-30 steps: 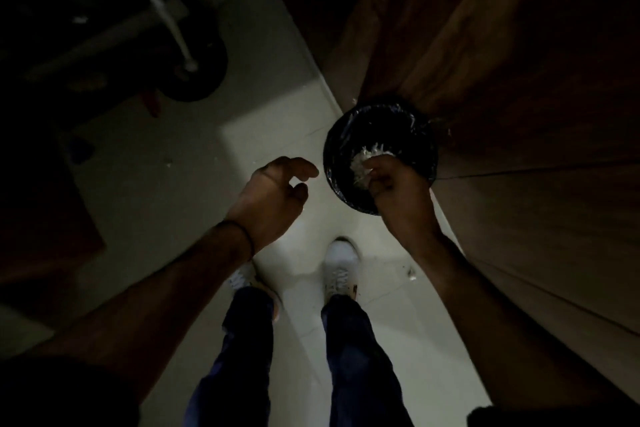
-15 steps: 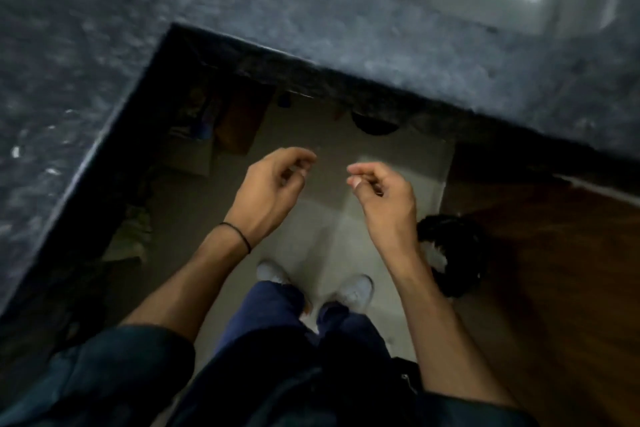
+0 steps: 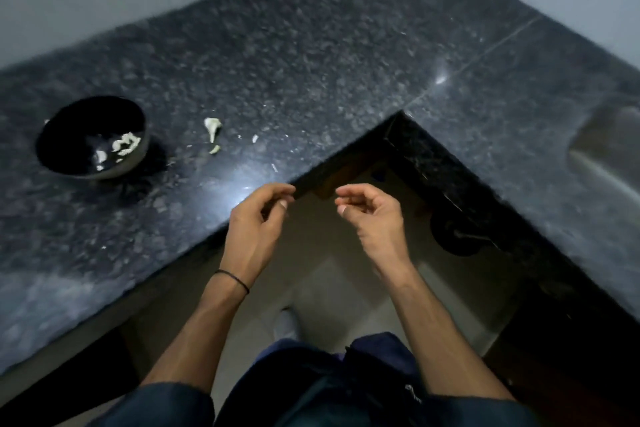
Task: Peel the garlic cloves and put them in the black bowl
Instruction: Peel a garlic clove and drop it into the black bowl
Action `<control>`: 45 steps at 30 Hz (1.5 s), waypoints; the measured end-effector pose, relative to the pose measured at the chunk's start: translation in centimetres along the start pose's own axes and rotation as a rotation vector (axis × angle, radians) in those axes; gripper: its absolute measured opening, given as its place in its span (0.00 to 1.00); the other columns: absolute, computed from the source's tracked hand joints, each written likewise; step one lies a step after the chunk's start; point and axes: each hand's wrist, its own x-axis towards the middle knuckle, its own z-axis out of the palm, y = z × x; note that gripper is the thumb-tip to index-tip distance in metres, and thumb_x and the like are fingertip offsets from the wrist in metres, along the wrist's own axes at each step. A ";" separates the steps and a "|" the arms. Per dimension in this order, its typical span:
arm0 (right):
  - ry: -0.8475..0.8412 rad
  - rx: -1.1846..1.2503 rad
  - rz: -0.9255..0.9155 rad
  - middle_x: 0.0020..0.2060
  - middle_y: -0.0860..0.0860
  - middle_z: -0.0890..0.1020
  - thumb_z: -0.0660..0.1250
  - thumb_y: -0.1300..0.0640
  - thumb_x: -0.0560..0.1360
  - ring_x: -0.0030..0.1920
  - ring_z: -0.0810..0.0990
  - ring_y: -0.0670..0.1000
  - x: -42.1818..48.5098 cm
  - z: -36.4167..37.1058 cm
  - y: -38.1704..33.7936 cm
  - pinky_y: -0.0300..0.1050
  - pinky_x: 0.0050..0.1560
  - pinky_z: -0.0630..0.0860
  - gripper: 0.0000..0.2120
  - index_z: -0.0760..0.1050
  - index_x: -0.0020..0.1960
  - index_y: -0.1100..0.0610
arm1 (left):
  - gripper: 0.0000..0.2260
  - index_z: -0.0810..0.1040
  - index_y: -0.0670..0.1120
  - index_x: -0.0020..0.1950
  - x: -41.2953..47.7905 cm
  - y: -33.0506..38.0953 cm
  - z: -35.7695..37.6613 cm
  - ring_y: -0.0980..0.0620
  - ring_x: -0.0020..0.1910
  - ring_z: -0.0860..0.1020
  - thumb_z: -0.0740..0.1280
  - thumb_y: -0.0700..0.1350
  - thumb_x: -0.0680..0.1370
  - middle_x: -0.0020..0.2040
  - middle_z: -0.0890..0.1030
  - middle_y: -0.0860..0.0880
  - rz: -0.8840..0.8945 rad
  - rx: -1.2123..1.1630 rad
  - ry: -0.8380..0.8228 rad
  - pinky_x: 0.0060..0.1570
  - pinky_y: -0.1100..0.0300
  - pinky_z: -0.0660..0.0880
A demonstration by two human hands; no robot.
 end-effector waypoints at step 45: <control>-0.553 -0.454 -0.563 0.48 0.45 0.74 0.63 0.63 0.80 0.49 0.76 0.48 20.5 17.8 -0.1 0.44 0.51 0.74 0.08 0.76 0.56 0.54 | 0.04 0.79 0.43 0.53 10.9 -1.2 -10.4 0.49 0.49 0.78 0.66 0.39 0.81 0.49 0.80 0.48 -0.081 0.471 0.983 0.49 0.56 0.75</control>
